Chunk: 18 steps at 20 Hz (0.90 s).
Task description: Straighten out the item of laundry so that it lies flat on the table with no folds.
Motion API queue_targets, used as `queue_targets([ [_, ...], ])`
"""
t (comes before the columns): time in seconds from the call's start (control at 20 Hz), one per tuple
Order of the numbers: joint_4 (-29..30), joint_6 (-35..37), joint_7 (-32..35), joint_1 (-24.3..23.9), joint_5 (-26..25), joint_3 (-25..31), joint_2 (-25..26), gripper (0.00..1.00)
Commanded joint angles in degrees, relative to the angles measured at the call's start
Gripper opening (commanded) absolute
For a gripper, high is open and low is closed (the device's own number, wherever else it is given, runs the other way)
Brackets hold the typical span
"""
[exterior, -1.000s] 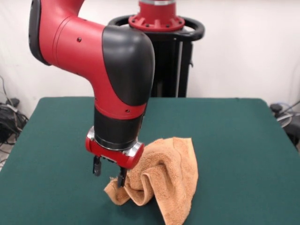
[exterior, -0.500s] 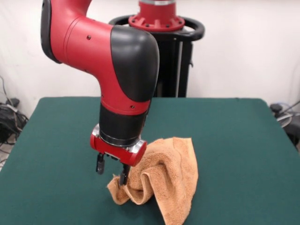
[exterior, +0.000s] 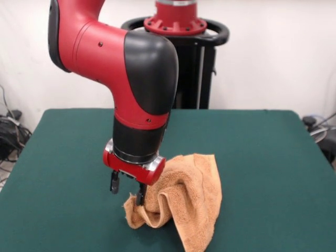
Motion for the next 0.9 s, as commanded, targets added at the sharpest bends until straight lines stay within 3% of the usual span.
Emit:
queue_targets([
  [0.05,2.96,-2.54,15.08,0.9,3.95,5.04,4.46,1.0],
  [0.9,3.01,-2.83,15.62,2.92,5.59,3.54,4.39,1.0],
])
